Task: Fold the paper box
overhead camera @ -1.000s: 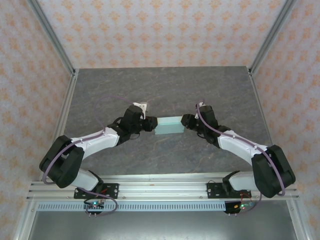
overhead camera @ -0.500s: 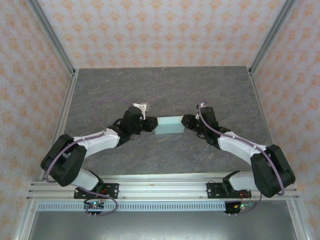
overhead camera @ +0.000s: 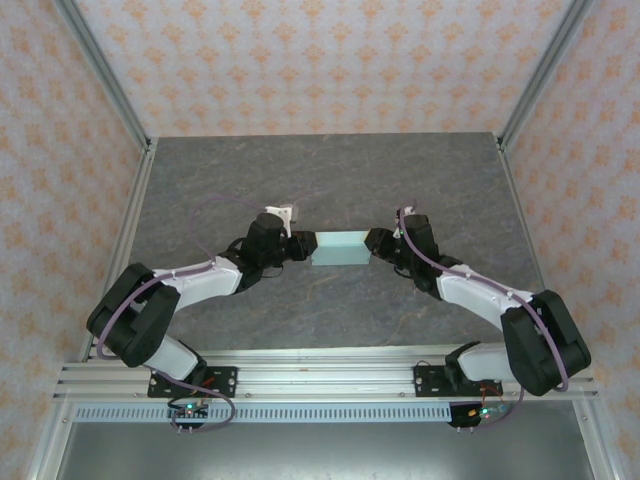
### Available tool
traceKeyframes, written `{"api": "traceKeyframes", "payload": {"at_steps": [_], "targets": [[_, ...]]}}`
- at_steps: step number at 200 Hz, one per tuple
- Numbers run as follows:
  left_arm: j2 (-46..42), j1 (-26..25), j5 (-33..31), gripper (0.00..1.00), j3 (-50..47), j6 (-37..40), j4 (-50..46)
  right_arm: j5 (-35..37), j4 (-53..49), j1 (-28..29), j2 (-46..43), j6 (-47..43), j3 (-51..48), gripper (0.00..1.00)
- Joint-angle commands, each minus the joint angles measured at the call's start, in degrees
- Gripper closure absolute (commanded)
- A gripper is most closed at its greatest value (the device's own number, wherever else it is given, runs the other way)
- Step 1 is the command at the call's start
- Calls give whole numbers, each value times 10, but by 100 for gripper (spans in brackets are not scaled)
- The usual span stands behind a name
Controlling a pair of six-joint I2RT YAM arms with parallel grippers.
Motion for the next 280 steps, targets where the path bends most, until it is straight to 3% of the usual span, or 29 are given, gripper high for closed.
{"api": "traceKeyframes", "payload": {"at_steps": [1,53,100,143,172,280], "targets": [[35,-9,-7,66,-20,3,-190,13,-213,3,34,-20,-31,74],[30,-8,4,63,4,3,-200,3,-232,-10,19,-42,-14,68],[38,-7,11,65,2,6,-199,-56,-287,-42,25,-98,12,65],[43,-8,11,66,0,9,-202,-98,-319,-46,59,-118,19,71],[56,-7,19,67,-24,-1,-181,-102,-277,-46,63,-70,-15,73],[68,-7,-14,69,-58,-18,-153,-38,-271,-44,88,-26,-46,86]]}}
